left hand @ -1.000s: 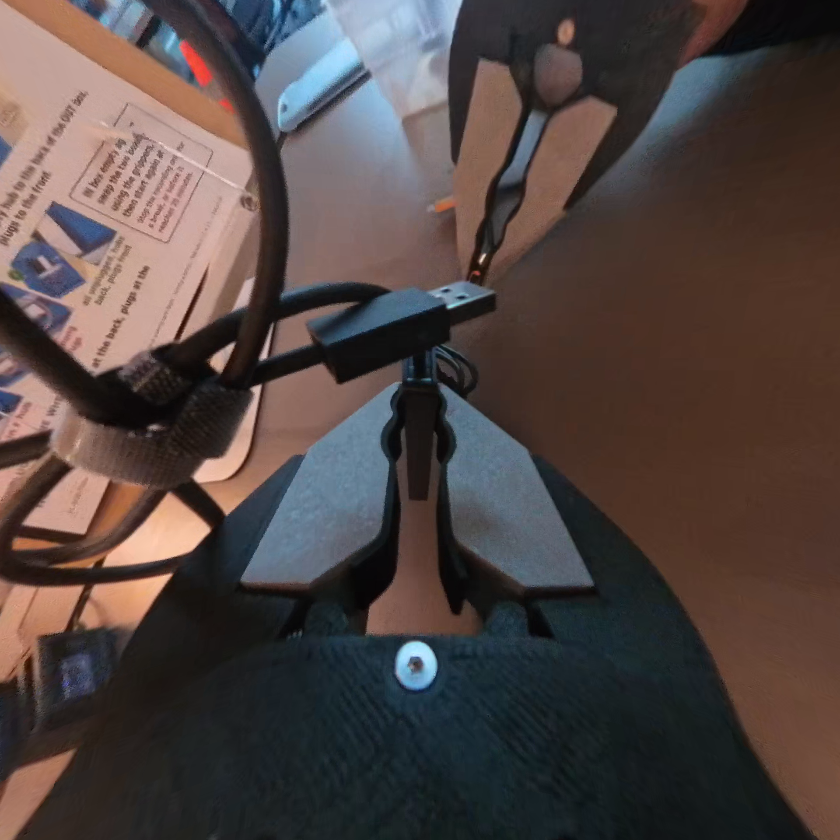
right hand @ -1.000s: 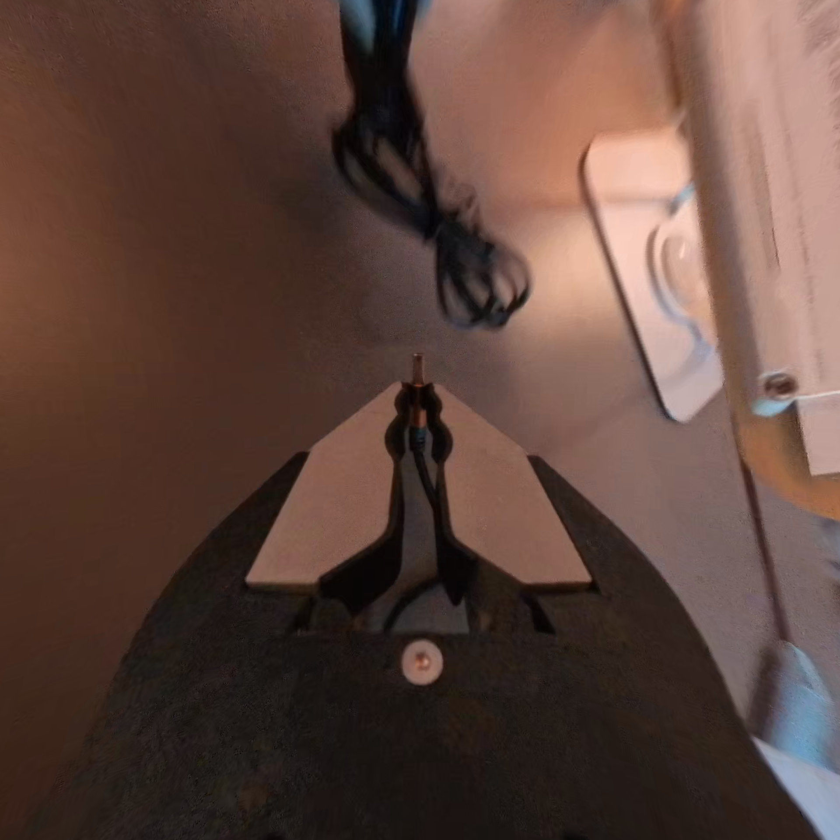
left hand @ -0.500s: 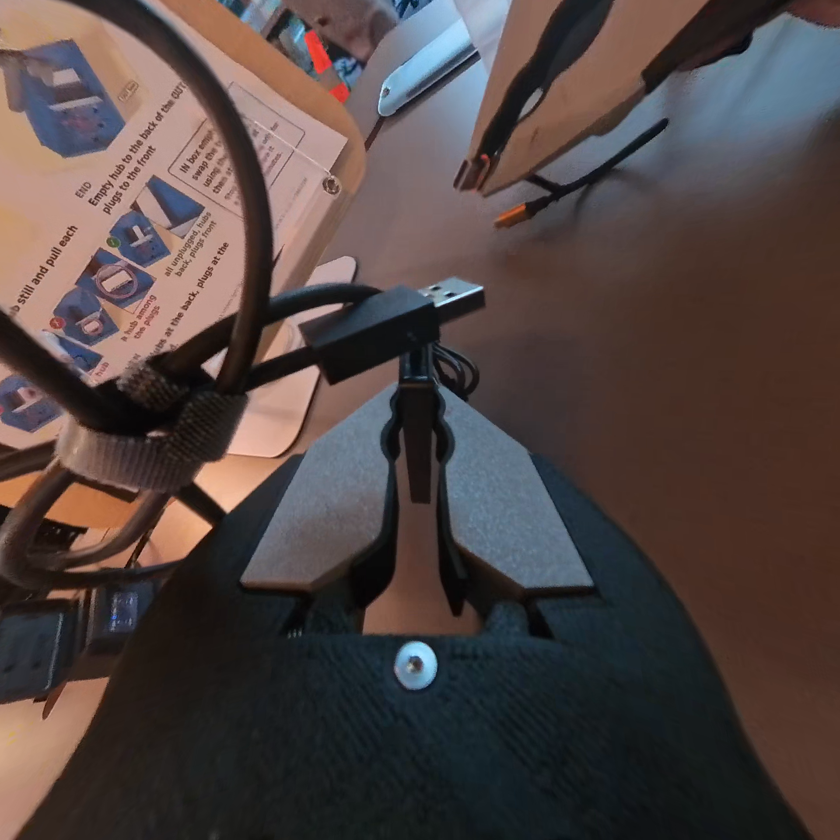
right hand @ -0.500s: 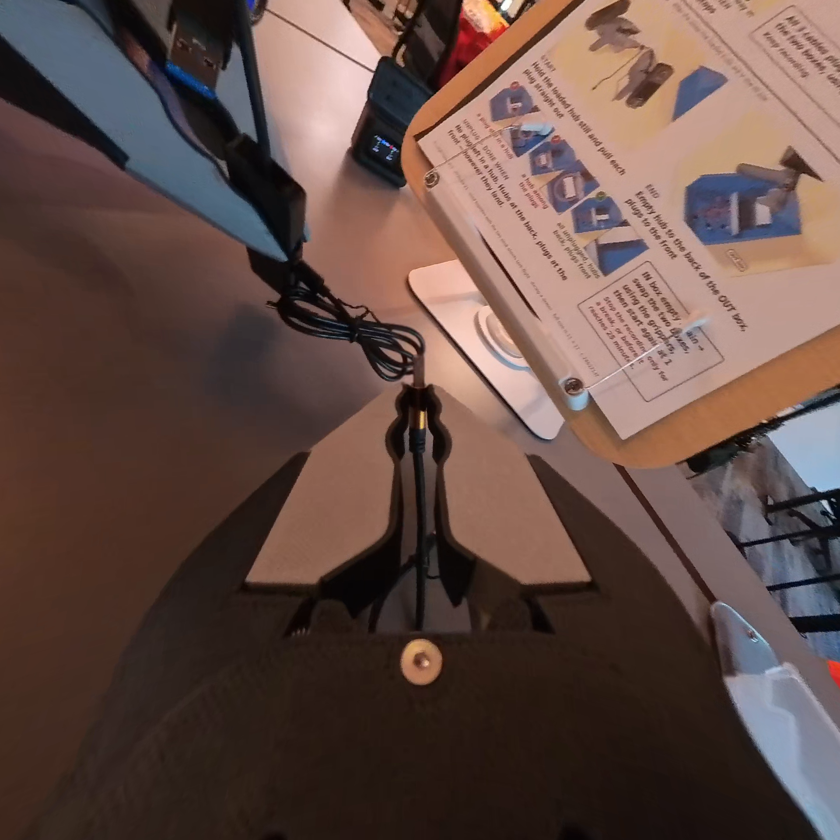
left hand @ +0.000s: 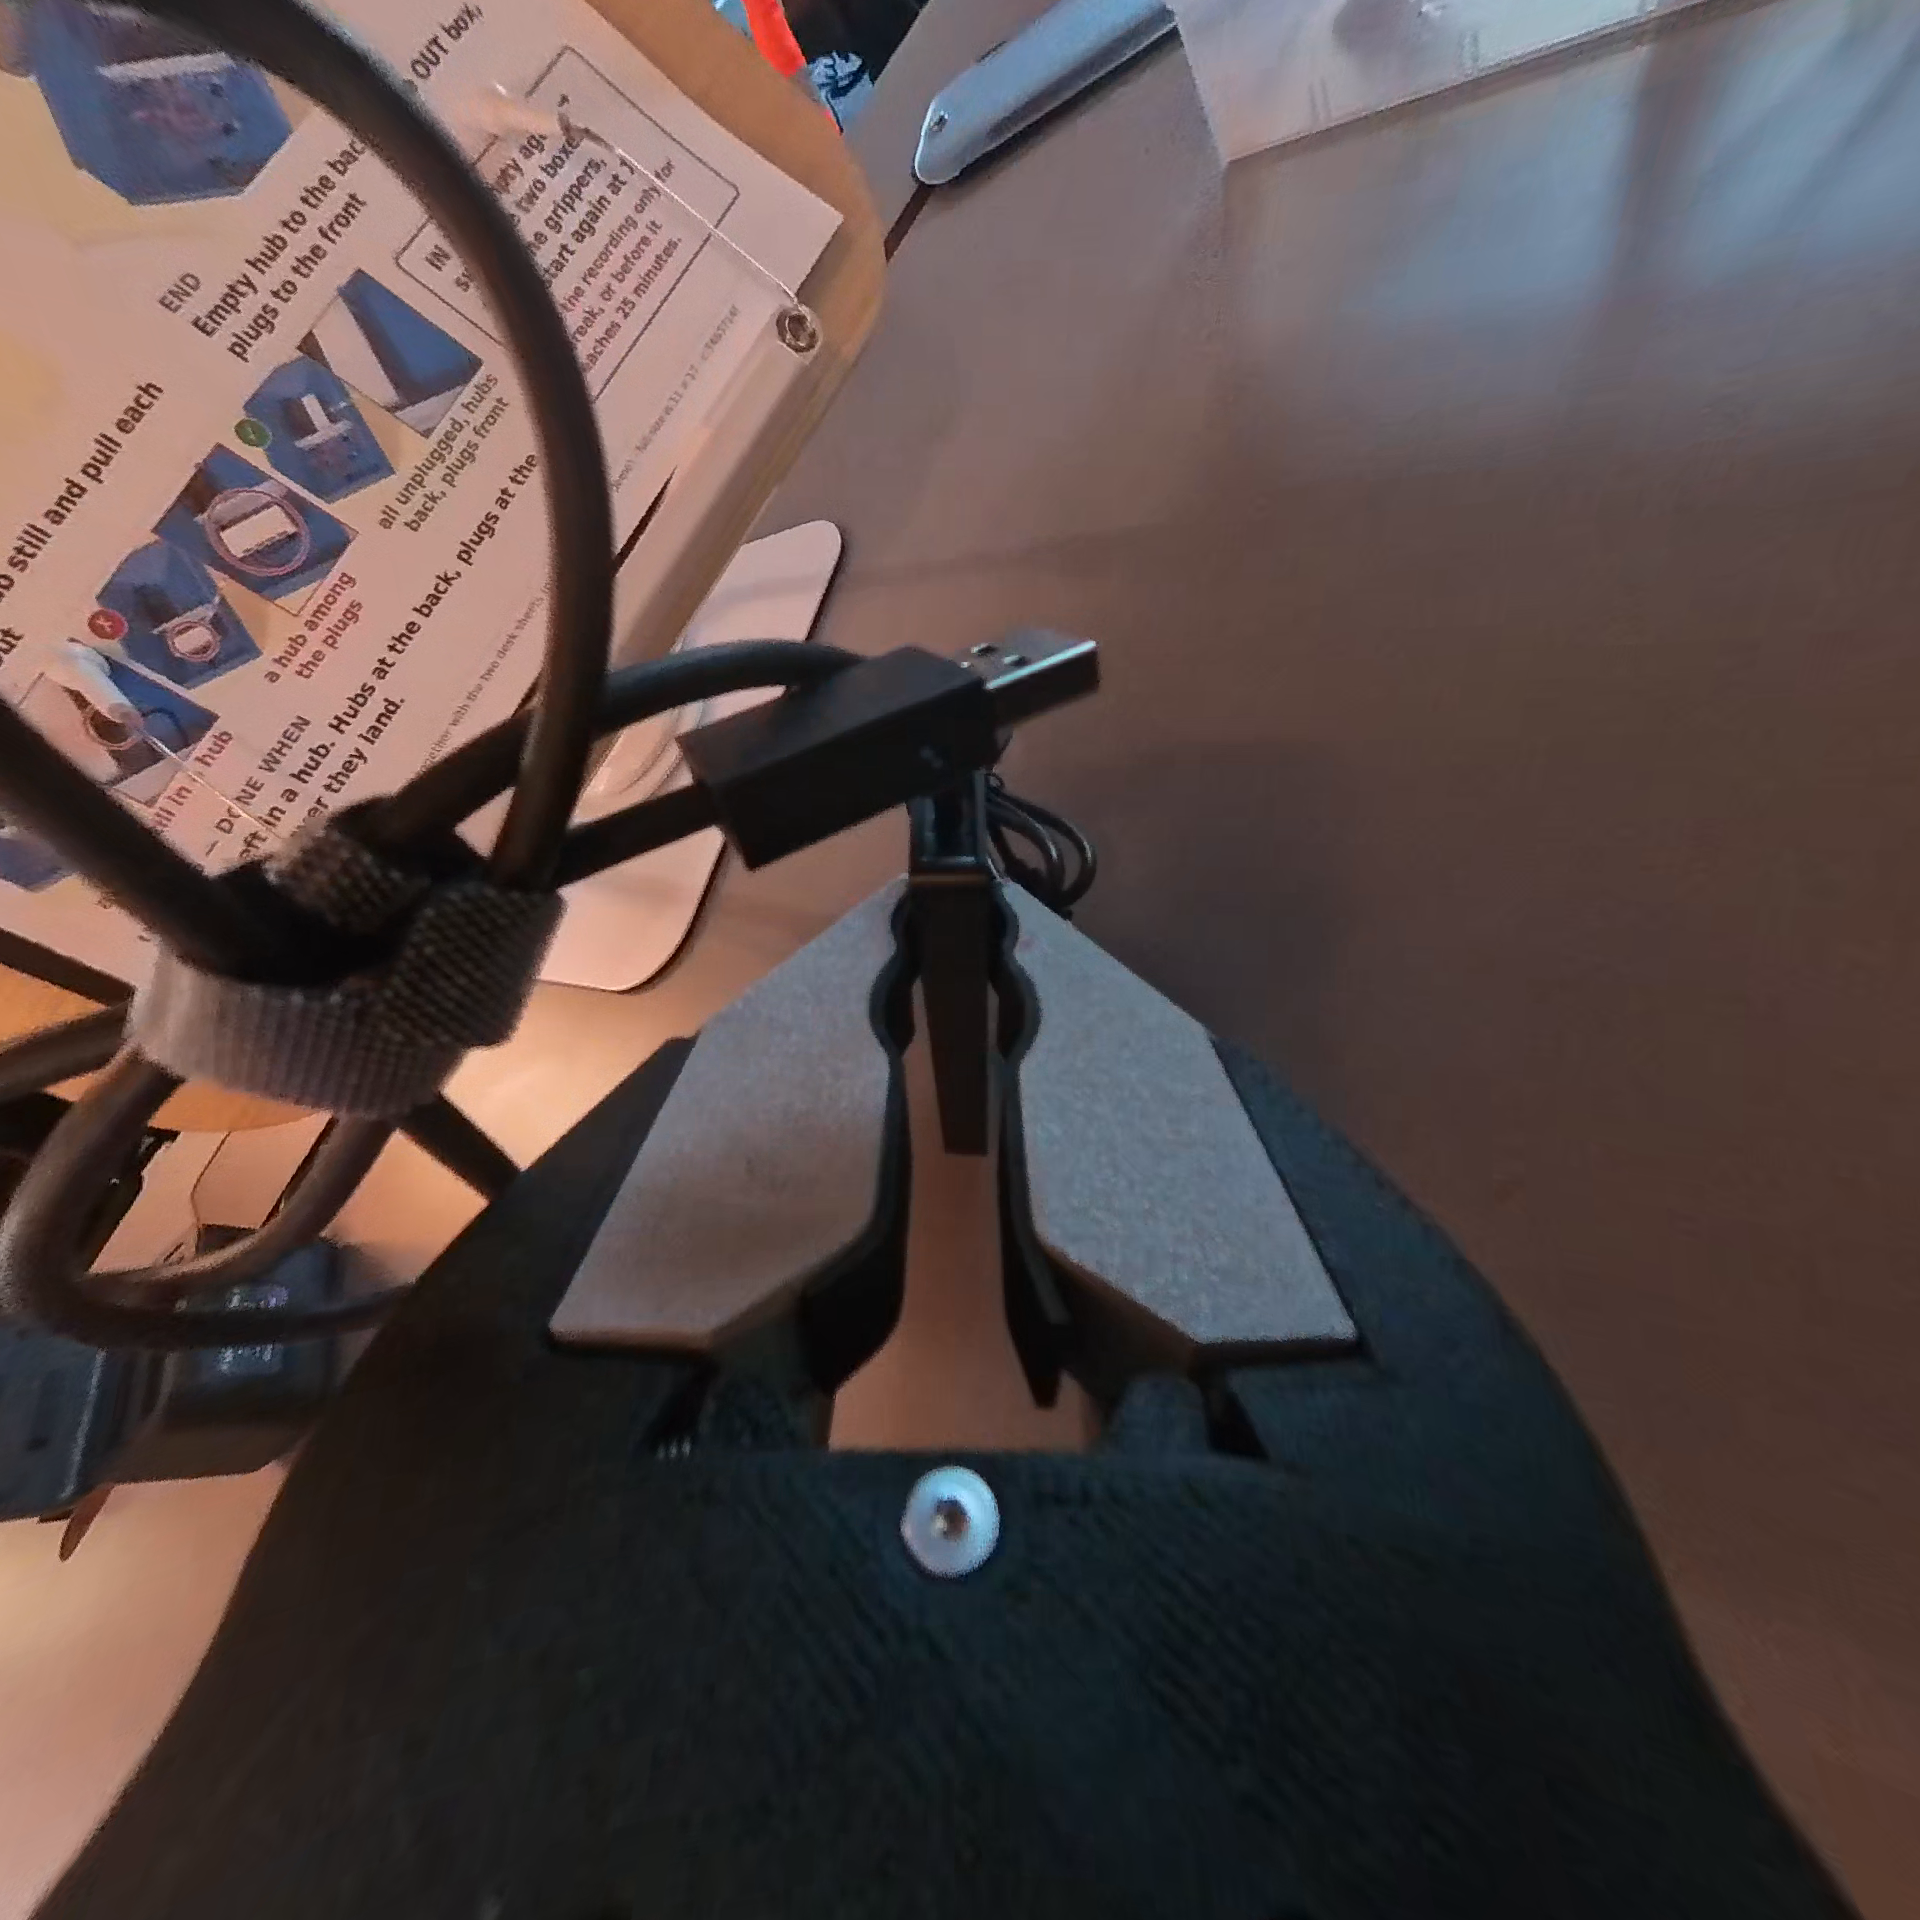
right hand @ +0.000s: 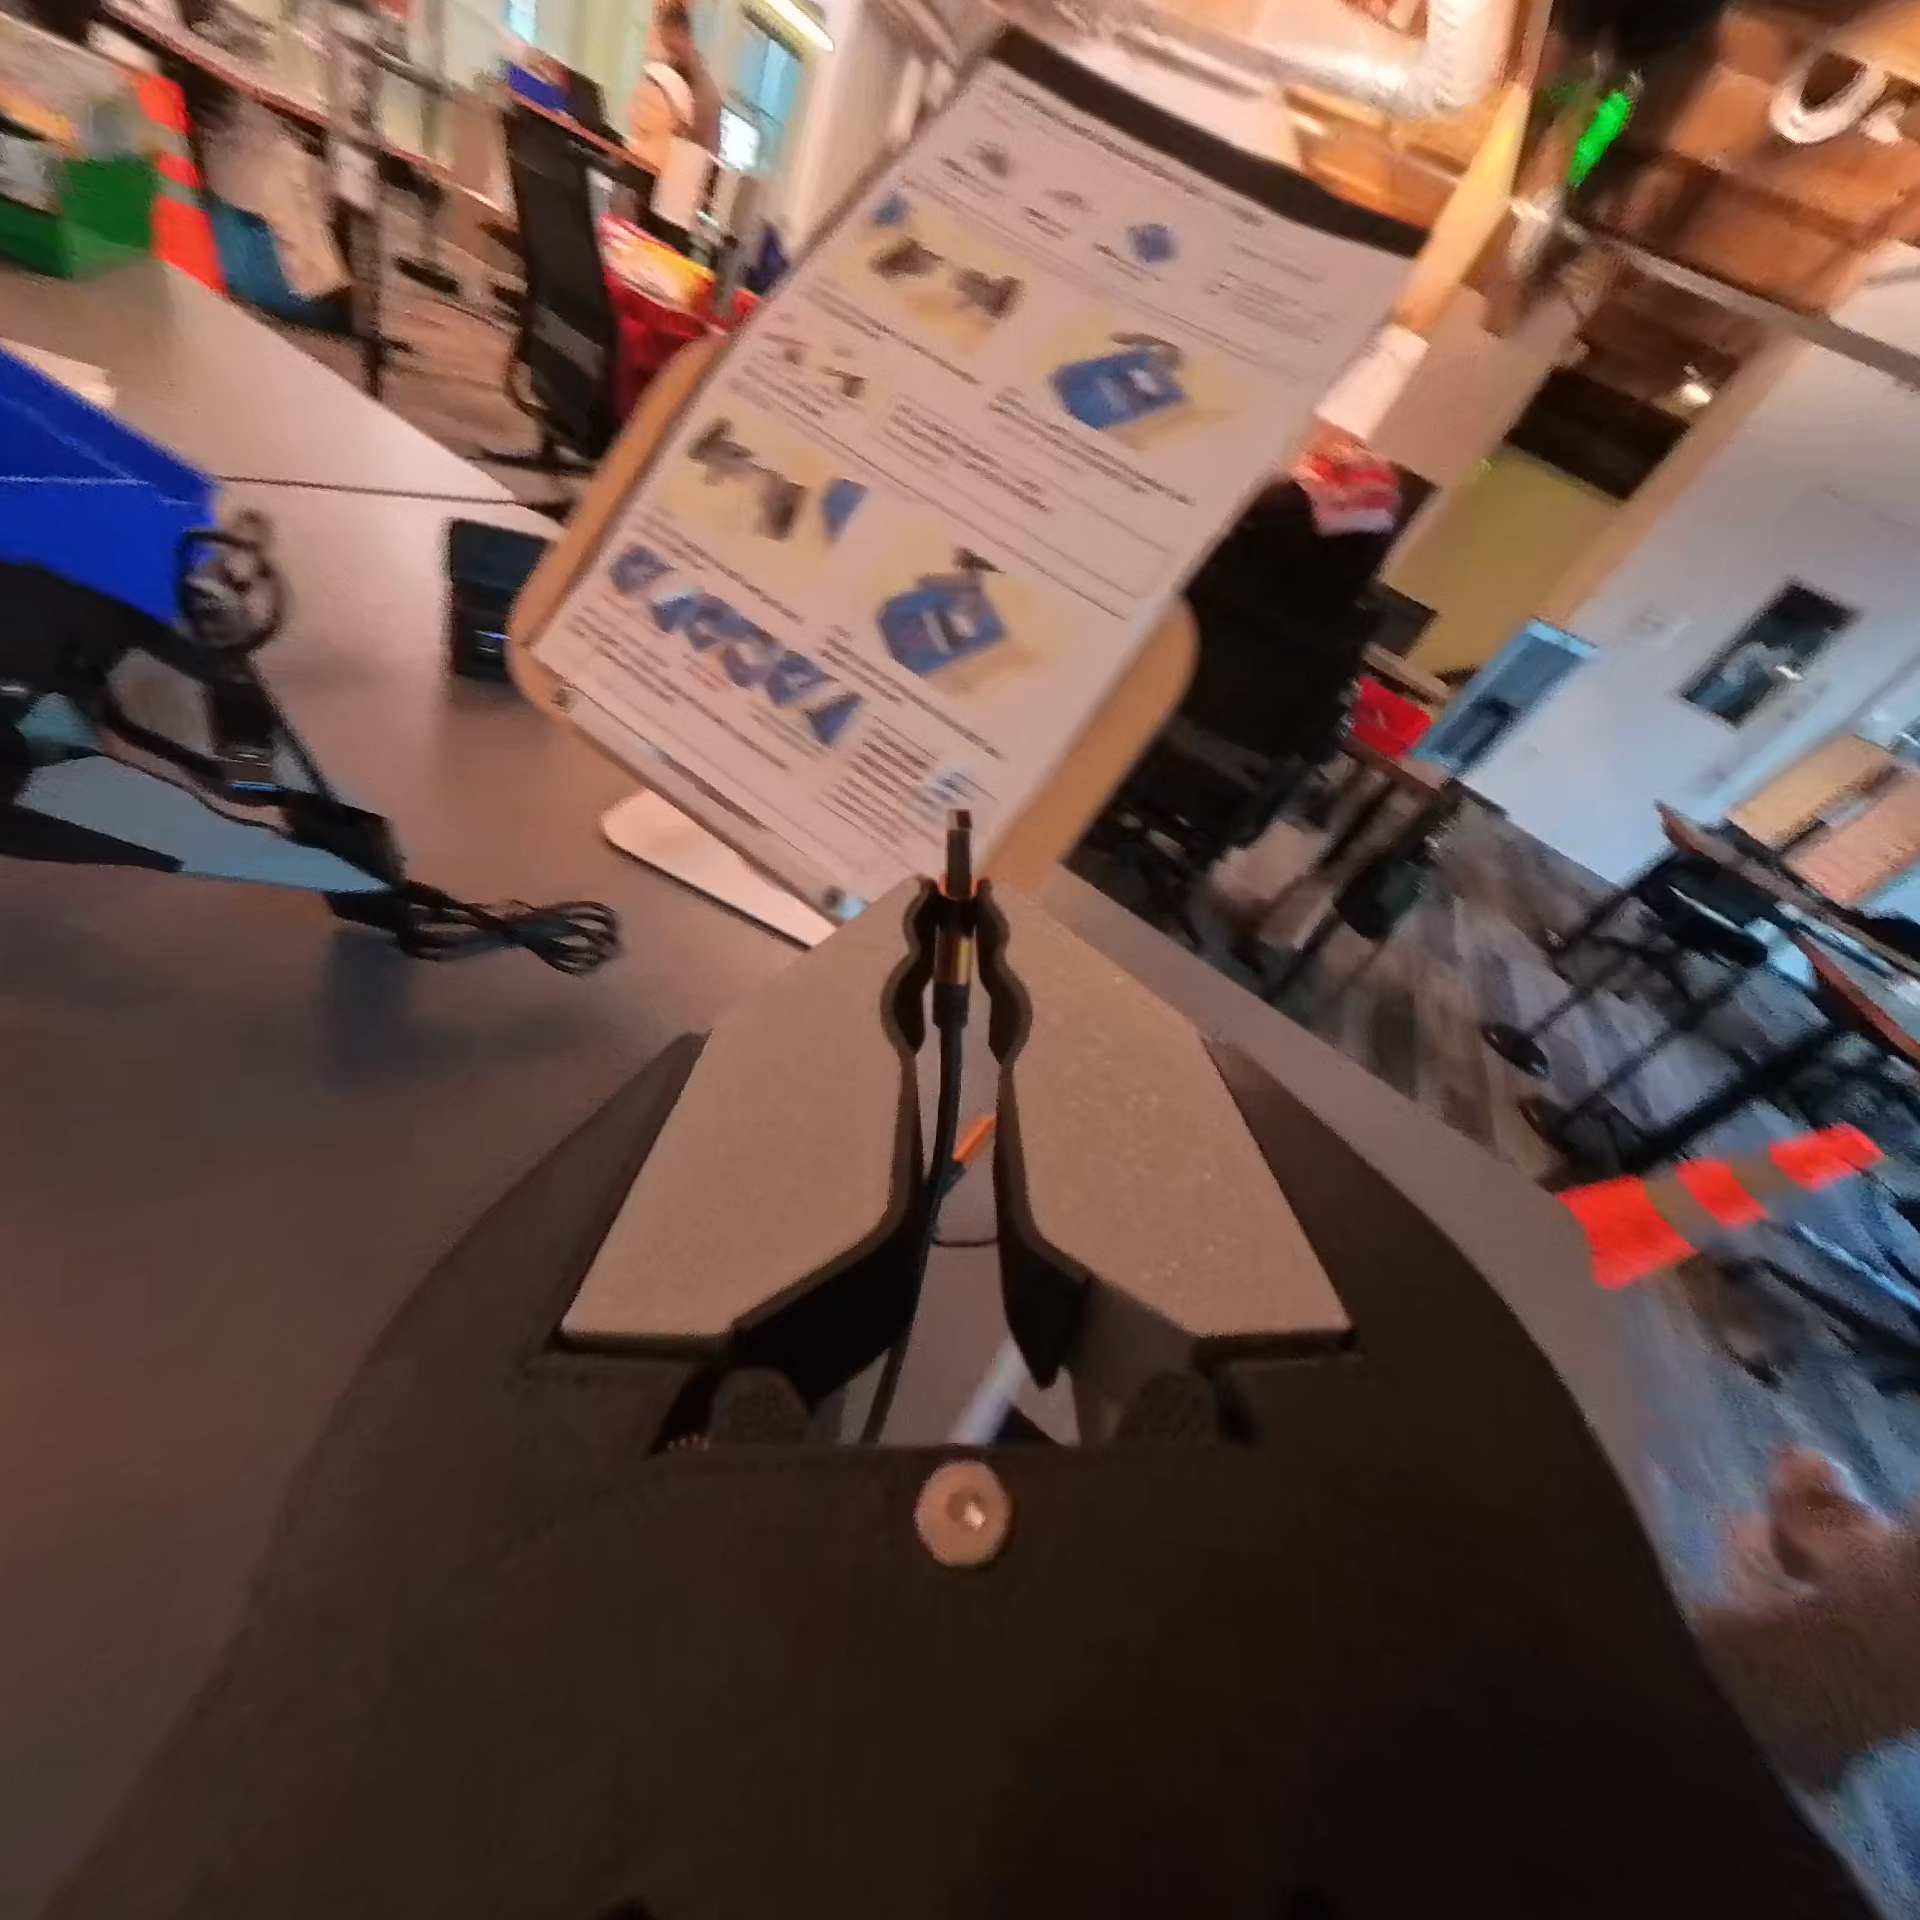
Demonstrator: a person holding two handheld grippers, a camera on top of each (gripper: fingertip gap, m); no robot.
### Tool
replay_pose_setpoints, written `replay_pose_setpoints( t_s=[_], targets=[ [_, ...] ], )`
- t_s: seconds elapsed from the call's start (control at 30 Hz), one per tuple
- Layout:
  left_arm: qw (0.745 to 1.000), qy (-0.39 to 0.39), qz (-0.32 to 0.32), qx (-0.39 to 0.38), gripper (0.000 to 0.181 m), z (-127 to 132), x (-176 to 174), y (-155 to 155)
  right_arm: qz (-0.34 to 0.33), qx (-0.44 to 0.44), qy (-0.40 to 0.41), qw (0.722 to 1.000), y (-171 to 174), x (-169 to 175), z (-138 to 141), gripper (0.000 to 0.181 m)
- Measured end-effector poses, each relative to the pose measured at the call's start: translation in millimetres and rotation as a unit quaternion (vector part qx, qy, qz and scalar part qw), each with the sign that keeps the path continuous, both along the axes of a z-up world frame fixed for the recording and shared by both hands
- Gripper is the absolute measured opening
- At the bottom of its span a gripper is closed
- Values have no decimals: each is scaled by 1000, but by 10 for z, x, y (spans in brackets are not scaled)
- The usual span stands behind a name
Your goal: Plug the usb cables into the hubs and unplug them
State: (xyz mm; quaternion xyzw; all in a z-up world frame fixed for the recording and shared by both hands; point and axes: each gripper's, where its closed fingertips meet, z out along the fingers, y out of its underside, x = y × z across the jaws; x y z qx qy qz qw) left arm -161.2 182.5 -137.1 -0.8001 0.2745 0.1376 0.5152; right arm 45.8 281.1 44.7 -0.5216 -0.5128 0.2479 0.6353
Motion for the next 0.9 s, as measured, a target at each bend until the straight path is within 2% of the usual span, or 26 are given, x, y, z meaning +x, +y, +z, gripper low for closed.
replay_pose_setpoints(
  t_s=[0.07,0.17,0.27,0.37,0.43,0.47,0.53,0.63,0.73,0.8,0.9],
  targets=[
    [1000,4,12,-3,8,-3,-27,5,-43,-11,-5,999,225,380,125,3],
    [1000,7,23,-7,8,-13,-62,3,-94,-64,-18,993,544,850,62,3],
    [1000,-3,21,-2,8,14,-58,-6,-115,-149,-63,980,777,1099,-332,6],
    [1000,-18,17,2,8,35,-41,-14,-143,-207,-110,961,972,1240,-780,37],
    [999,-32,12,-1,8,27,-18,-24,-186,-210,-137,950,1090,1363,-896,43],
    [999,-42,2,-3,8,25,13,-31,-196,-200,-140,950,1098,1381,-863,43],
    [997,-74,-29,-3,8,55,109,-51,-178,-175,-126,960,985,1267,-685,43],
    [984,-145,-108,7,8,196,355,-129,-89,-156,-127,975,561,837,-519,48],
    [955,-212,-208,9,9,348,655,-293,51,-170,-163,971,-128,243,-639,52],
    [940,-234,-248,-1,9,385,781,-378,134,-181,-181,957,-609,-146,-794,50],
    [926,-243,-287,-21,9,362,922,-470,217,-166,-198,941,-1179,-653,-1000,46]
  ],
)
